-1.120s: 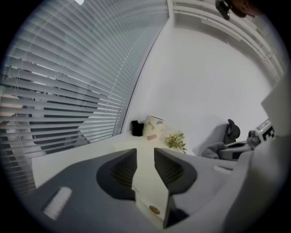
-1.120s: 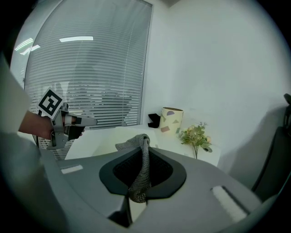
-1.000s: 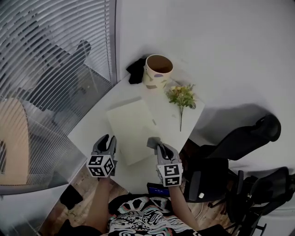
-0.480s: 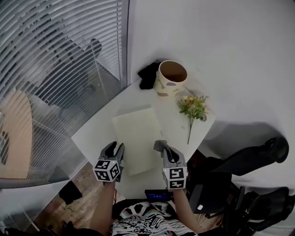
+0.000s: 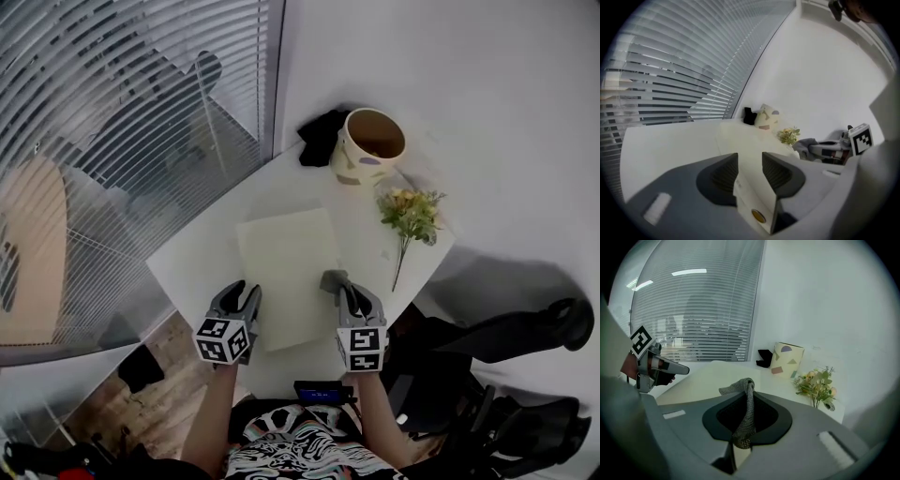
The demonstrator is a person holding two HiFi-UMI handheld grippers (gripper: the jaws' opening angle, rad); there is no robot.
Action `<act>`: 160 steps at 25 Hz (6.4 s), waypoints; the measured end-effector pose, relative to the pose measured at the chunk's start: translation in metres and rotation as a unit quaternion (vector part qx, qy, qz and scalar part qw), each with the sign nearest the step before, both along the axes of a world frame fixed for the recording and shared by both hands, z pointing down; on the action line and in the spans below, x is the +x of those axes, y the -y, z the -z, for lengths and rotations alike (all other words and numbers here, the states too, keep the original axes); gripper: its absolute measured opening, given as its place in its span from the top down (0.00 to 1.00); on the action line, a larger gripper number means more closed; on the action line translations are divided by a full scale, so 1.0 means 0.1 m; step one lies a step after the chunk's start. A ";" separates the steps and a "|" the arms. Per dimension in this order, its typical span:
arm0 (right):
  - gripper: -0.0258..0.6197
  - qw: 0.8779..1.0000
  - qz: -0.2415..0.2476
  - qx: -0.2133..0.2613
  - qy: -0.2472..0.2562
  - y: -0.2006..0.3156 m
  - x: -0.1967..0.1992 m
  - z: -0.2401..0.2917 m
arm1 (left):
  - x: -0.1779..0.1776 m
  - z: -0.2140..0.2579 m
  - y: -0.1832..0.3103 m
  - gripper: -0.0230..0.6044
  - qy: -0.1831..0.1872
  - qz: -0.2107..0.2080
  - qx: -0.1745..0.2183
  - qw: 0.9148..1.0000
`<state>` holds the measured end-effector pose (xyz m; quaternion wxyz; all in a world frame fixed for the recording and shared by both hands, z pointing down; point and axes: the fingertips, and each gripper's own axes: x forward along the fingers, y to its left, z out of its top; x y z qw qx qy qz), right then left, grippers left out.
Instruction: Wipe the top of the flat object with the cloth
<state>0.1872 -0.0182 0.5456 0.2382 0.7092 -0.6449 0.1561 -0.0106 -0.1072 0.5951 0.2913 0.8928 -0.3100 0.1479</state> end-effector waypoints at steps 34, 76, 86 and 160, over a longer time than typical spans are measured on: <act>0.93 0.993 0.098 -0.067 0.028 0.49 -0.04 -0.52 | 0.00 -0.18 -0.01 0.67 0.025 0.010 0.016 1.000; 0.93 0.990 0.093 -0.099 0.038 0.31 -0.05 -0.54 | -0.04 -0.24 0.07 0.63 -0.006 0.039 -0.029 0.999; 0.93 0.991 0.084 -0.101 0.036 0.18 -0.08 -0.54 | -0.04 -0.26 0.06 0.62 -0.020 0.040 -0.032 0.998; 0.93 0.991 0.066 -0.114 0.036 -0.54 -0.19 -0.54 | -0.07 -0.23 0.05 0.62 -0.078 0.039 0.031 0.996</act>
